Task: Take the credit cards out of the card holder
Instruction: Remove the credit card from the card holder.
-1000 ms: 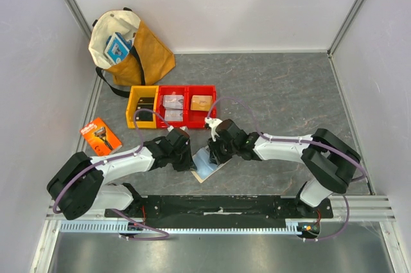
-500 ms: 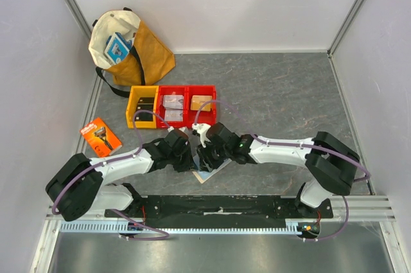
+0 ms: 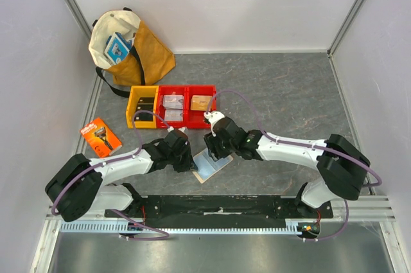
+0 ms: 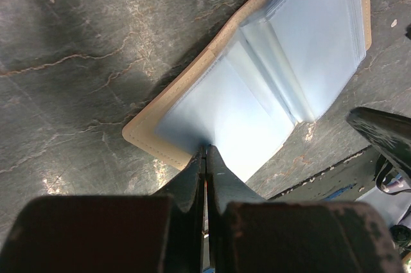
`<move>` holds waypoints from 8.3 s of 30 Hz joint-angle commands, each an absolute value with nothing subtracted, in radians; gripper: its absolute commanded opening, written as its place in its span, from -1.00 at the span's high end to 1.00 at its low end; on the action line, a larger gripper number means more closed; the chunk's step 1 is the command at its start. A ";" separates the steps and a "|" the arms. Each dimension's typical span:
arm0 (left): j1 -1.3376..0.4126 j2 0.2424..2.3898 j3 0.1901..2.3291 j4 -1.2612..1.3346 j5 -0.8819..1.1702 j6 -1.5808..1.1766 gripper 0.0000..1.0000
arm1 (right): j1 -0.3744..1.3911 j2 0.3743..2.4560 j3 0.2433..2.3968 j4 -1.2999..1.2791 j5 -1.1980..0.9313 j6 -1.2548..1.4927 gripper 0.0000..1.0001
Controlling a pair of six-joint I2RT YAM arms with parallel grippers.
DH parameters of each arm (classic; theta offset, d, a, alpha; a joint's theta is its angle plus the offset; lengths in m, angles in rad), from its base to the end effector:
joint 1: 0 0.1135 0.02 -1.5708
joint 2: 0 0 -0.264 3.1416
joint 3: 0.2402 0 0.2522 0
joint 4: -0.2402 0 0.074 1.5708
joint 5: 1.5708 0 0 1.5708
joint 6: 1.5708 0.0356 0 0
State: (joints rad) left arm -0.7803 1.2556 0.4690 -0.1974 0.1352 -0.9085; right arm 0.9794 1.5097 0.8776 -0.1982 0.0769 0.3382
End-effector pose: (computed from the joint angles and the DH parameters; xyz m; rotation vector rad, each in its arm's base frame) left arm 0.1488 -0.1541 0.1425 -0.1202 2.7522 -0.7459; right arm 0.1756 0.2565 0.1999 -0.7413 2.3492 0.5103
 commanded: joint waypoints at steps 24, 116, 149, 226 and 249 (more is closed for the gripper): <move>-0.785 1.279 0.443 -0.233 0.129 -0.902 0.95 | 0.983 1.614 0.865 -0.190 0.068 0.348 -0.11; -0.785 1.282 0.440 -0.218 0.144 -0.905 0.95 | 1.072 1.609 0.891 -0.370 0.302 0.525 -0.02; -0.785 1.244 0.430 -0.203 0.132 -0.919 0.95 | 1.106 1.517 0.865 -0.178 0.088 0.410 0.94; -0.792 1.149 0.422 -0.310 0.092 -0.937 0.74 | 1.075 1.574 0.830 -0.310 0.236 0.515 0.33; -0.798 1.150 0.422 -0.308 0.089 -0.940 0.74 | 1.075 1.583 0.838 -0.351 0.204 0.531 0.19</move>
